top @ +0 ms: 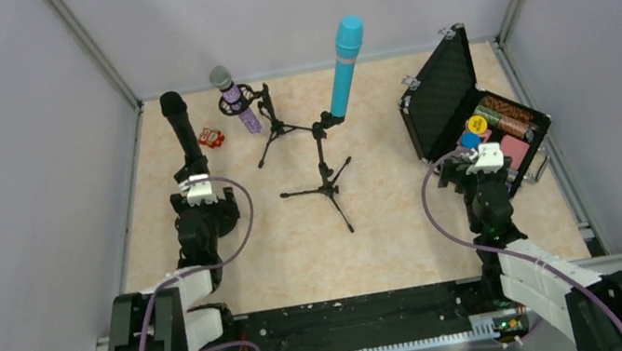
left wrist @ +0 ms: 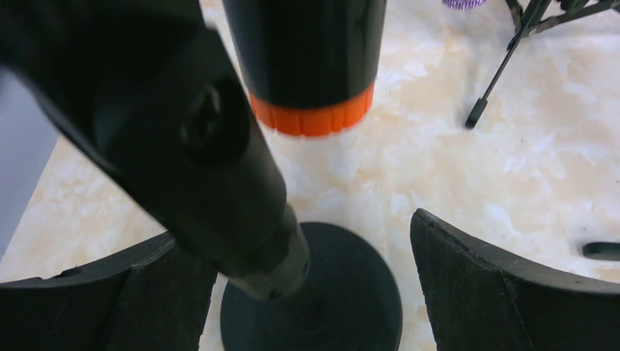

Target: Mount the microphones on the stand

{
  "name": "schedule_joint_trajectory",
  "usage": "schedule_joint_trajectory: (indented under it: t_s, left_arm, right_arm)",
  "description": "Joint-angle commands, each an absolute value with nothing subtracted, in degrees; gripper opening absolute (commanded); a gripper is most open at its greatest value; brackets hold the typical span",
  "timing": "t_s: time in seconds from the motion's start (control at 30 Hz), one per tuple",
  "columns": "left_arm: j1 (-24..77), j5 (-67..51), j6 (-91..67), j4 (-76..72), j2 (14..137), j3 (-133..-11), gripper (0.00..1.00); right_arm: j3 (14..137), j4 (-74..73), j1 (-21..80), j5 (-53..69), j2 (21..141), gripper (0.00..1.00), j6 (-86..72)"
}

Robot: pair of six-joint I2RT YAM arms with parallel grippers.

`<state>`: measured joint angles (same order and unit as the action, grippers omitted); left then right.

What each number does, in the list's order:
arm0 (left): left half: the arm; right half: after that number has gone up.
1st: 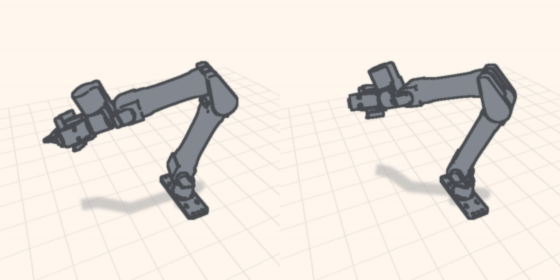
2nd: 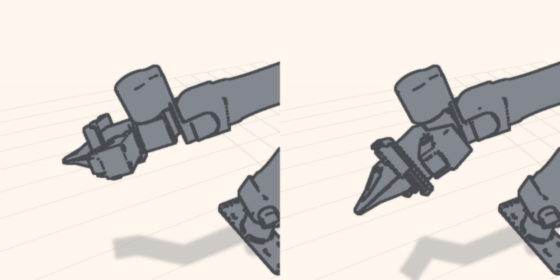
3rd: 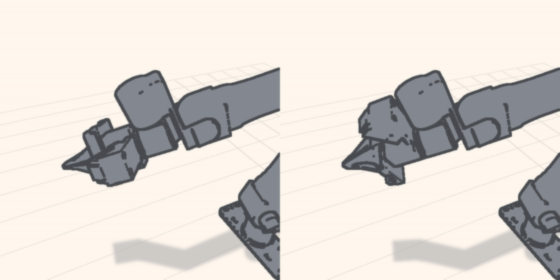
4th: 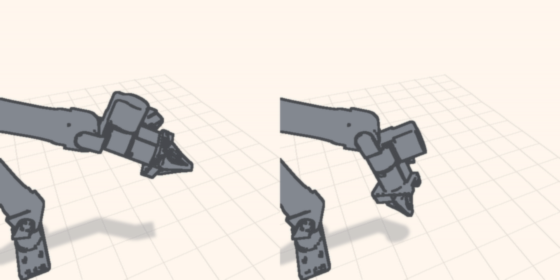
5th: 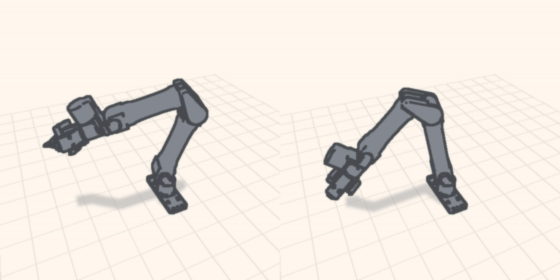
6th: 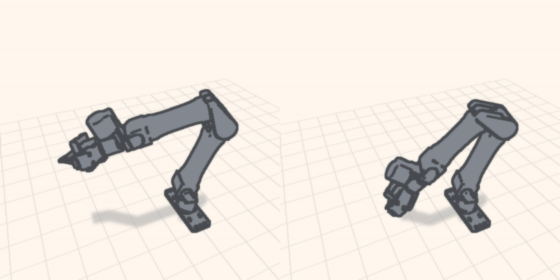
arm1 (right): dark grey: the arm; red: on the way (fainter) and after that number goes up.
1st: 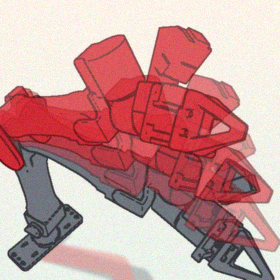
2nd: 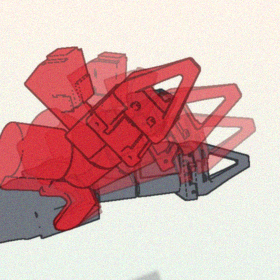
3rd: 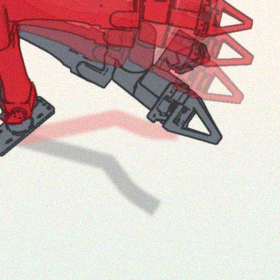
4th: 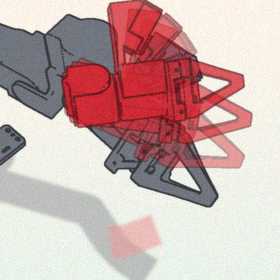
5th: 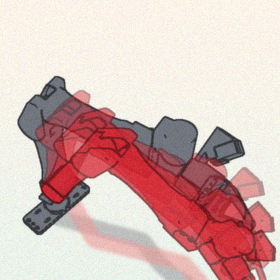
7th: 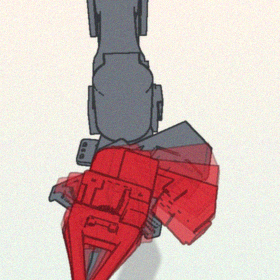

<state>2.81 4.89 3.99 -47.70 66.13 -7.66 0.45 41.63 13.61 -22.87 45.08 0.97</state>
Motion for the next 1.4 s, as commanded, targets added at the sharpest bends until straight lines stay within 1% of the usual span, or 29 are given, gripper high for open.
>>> schedule_joint_trajectory:
  t_s: [0.0, 0.13, 0.27, 0.37, 0.43, 0.47, 0.53, 0.6, 0.63, 0.7, 0.77, 0.83, 0.9, 0.97, 1.0, 1.03, 1.17, 1.37]
  left_arm:
    - [0.45, -3.83, 4.37, -58.63, 70.00, -10.25, 0.99]
    - [0.36, -5.36, 3.51, -66.50, 76.11, -9.79, 0.99]
    - [-1.27, -4.68, 3.45, -77.46, 83.92, -8.30, 0.99]
    - [-1.50, -5.21, 3.13, -76.08, 83.25, -8.24, 0.99]
    - [-1.50, -5.61, 3.16, -75.34, 82.75, -8.28, 0.99]
    - [-1.54, -5.74, 3.23, -75.75, 82.92, -8.14, 0.99]
    - [-1.49, -5.80, 3.52, -76.71, 83.25, -7.98, 0.99]
    - [-1.51, -5.72, 3.57, -76.92, 83.32, -7.96, 0.99]
    - [-1.56, -5.74, 3.60, -76.76, 83.28, -7.99, 0.99]
    - [-1.57, -5.72, 3.60, -76.57, 83.19, -8.00, 0.99]
    - [-1.50, -5.66, 3.56, -76.44, 83.28, -8.19, 0.99]
    - [-1.50, -4.32, 3.22, -75.23, 83.47, -9.14, 0.99]
    - [-1.51, -2.31, 2.50, -71.61, 83.66, -11.76, 0.99]
    - [-1.50, 3.33, 0.68, -62.06, 83.96, -16.37, 0.99]
    - [-1.54, 8.22, -1.61, -59.38, 83.84, -17.64, 0.99]
    - [-1.63, 9.03, -2.51, -58.71, 83.43, -17.79, 0.99]
    - [-1.58, 9.14, -2.35, -58.66, 83.50, -17.85, 0.99]
    - [-1.58, 9.14, -2.36, -58.64, 83.57, -17.93, 0.99]
  right_arm:
    - [-1.85, 54.26, 11.65, -22.07, 49.67, 0.98, 3.91]
    - [-1.68, 61.07, 10.02, -22.15, 55.20, 0.97, 4.49]
    - [-1.11, 67.47, 8.85, -22.01, 61.12, 0.98, 4.14]
    - [-0.39, 71.82, 8.25, -20.38, 66.27, 0.98, 4.66]
    - [2.44, 70.16, 8.14, -18.38, 68.13, 0.99, 3.76]
    - [2.24, 72.27, 7.83, -16.92, 70.13, 0.98, 3.38]
    - [0.99, 81.62, 7.04, -17.13, 77.78, 0.98, 2.11]
    - [-0.53, 95.38, 6.12, -16.96, 87.63, 0.99, 2.18]
    - [-1.07, 95.30, 6.15, -15.17, 87.12, 0.99, 2.51]
    - [1.55, 83.67, 6.12, -11.45, 82.13, 0.98, 3.14]
    - [3.61, 84.32, 6.09, -11.47, 84.16, 0.99, 3.96]
    - [3.69, 82.58, 6.11, -12.46, 83.21, 0.99, 3.29]
    - [3.38, 84.04, 6.13, -12.73, 83.58, 0.99, 2.99]
    - [3.28, 84.27, 6.04, -12.83, 83.88, 0.99, 3.19]
    - [3.56, 83.14, 6.10, -12.97, 83.51, 0.99, 3.02]
    - [4.09, 82.31, 6.11, -13.12, 83.53, 0.99, 3.01]
    - [8.41, 74.80, 6.06, -15.37, 83.68, 0.99, 1.86]
    - [8.30, 74.81, 6.02, -16.92, 83.76, 0.99, 1.40]
